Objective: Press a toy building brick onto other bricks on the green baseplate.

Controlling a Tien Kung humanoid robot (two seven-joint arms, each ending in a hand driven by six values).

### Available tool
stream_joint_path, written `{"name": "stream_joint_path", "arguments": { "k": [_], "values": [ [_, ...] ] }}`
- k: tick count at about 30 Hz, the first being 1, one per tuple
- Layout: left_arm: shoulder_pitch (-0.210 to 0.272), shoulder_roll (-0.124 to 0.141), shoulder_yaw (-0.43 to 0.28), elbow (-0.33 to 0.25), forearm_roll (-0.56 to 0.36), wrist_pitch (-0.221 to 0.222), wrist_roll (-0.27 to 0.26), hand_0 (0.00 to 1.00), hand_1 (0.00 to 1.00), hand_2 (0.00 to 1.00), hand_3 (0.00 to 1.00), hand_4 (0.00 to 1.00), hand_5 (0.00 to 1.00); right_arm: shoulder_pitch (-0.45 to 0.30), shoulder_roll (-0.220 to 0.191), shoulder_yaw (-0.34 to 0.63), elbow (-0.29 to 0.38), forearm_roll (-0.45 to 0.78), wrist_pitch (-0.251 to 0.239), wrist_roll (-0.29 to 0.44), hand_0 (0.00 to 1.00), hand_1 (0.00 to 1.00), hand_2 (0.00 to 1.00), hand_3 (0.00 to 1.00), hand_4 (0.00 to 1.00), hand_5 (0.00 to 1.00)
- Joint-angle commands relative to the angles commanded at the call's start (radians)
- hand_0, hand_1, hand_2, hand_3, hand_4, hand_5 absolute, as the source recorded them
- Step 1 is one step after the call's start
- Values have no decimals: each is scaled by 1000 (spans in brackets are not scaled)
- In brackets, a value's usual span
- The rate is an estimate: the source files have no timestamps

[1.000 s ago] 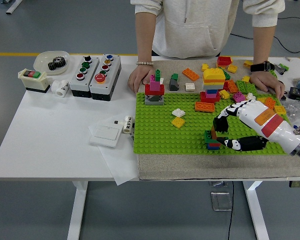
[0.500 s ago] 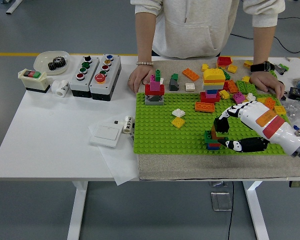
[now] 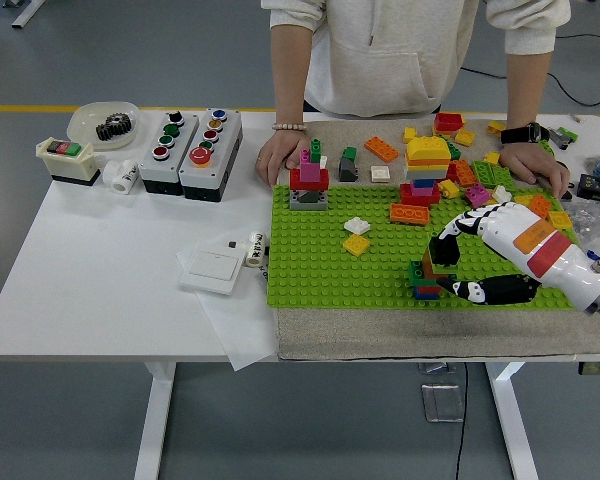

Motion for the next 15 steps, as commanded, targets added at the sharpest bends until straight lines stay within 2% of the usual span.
{"name": "stream_joint_path", "arguments": {
  "k": [15],
  "values": [
    [-1,-1,-3,0,4,0,2,491,568,649,623,658,749,-6,0,4,5,0,-1,1,499,549,620,565,792,422]
  ]
}}
